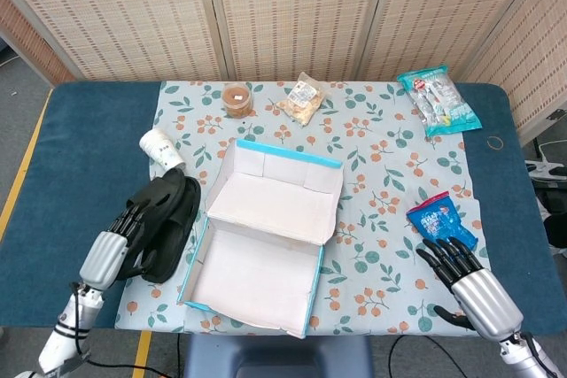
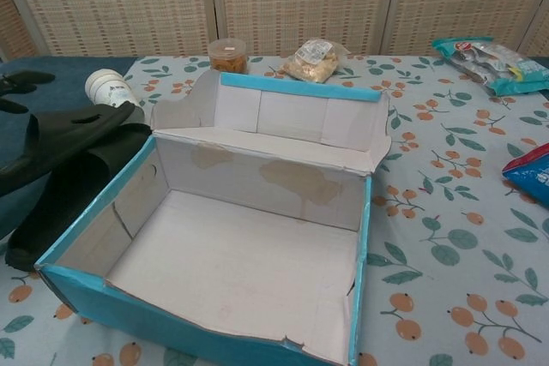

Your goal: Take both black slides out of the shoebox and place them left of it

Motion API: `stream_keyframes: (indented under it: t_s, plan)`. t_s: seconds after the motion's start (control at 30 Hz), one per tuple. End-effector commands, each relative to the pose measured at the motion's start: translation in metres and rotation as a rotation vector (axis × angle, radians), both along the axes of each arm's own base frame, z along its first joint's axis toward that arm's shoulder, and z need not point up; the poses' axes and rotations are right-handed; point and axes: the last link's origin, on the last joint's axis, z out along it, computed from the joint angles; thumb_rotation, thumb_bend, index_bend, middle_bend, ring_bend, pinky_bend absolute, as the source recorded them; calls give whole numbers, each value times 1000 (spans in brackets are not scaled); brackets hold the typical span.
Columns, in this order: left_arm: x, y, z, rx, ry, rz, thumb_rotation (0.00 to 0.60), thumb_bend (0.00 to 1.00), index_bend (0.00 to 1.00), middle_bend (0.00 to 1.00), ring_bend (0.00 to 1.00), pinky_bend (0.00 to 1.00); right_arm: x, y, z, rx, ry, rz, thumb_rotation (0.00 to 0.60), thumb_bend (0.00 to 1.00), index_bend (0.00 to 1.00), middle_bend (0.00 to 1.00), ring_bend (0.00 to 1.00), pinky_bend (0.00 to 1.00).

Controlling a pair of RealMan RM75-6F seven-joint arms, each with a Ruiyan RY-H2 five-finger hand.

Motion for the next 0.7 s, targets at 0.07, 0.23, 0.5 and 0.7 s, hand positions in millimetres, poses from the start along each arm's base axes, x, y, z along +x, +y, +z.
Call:
stream_keyframes:
  t_s: [0.07,0.23,0.5,0.7]
  plan:
    - [5,-40,32,-10,-23,-55,600,416,0,0,0,143,0,2,-1,1,3,0,600,65,0,0,0,6]
    - [-9,-68,49,-10,0,-15,600,411,0,0,0,143,0,4,2,-18,1,-14,600,64,0,0,0,6]
    - [-20,-86,71,131,238,50,600,402,0,0,0,133,-9,3,10,-176,44,-111,600,65,0,0,0,0]
    - [-22,-80,77,129,241,64,600,406,0,0,0,126,-9,4,7,-172,59,-119,600,64,0,0,0,0]
